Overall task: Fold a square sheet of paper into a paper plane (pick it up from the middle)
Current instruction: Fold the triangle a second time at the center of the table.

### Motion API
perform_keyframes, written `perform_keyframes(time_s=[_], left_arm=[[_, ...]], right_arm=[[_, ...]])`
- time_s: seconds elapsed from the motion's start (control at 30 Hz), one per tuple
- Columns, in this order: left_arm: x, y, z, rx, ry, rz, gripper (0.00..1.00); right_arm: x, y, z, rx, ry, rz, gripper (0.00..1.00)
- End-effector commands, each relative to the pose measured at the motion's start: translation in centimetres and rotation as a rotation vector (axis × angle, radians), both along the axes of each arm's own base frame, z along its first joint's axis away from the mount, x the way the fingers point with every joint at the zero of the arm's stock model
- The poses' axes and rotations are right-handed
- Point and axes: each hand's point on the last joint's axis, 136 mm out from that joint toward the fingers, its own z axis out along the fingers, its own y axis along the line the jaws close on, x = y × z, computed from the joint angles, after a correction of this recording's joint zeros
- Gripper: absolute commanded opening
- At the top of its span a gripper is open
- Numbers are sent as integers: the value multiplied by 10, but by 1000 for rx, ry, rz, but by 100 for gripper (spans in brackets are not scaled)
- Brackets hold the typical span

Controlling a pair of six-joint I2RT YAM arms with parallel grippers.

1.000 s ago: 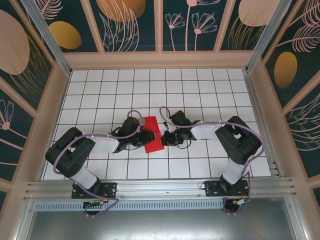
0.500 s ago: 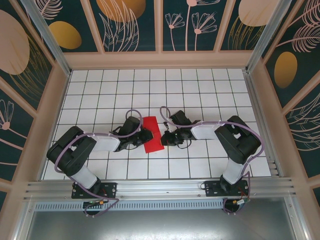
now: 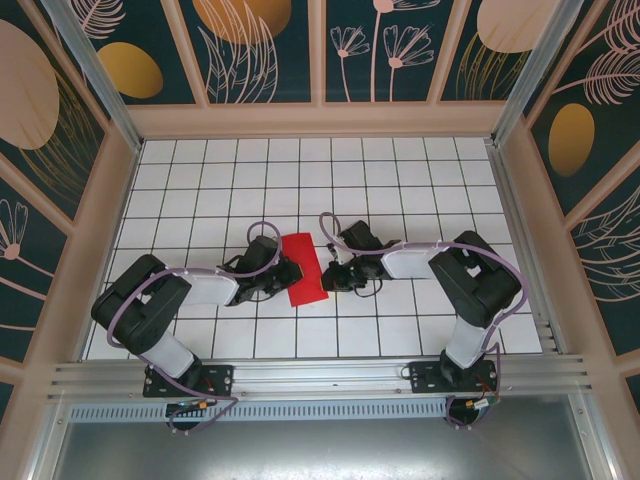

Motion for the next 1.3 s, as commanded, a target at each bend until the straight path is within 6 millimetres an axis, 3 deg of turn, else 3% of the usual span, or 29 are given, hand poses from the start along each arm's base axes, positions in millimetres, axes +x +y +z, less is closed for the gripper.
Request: perform_keyframes(time_s=[0.0,0.23,0.37,0.63,0.77,0.97,1.27], left_arm=[[-8,11,-19,52,52,21,15],[-14,20,-30,92,81,30,12],[-16,21,-35,100,92,30,10],[-18,25,-39,117,103,43,7],[-20,28,-43,133,115,50,6],[-23,34,-48,157,132,65,5],[-25,40,-55,186,150,74,5]], right_arm=[[-2,-17,-21,-106,28,-29,10],[25,-10,46,-27,-138,-113,22],[26,-9,60,-34,-193,-121,27],[13,40,40,-48,-130,-19,5],[9,53,30,-64,-119,21,1],[6,44,10,-135,-99,25,0],[0,19,-4,-235,-109,47,0]])
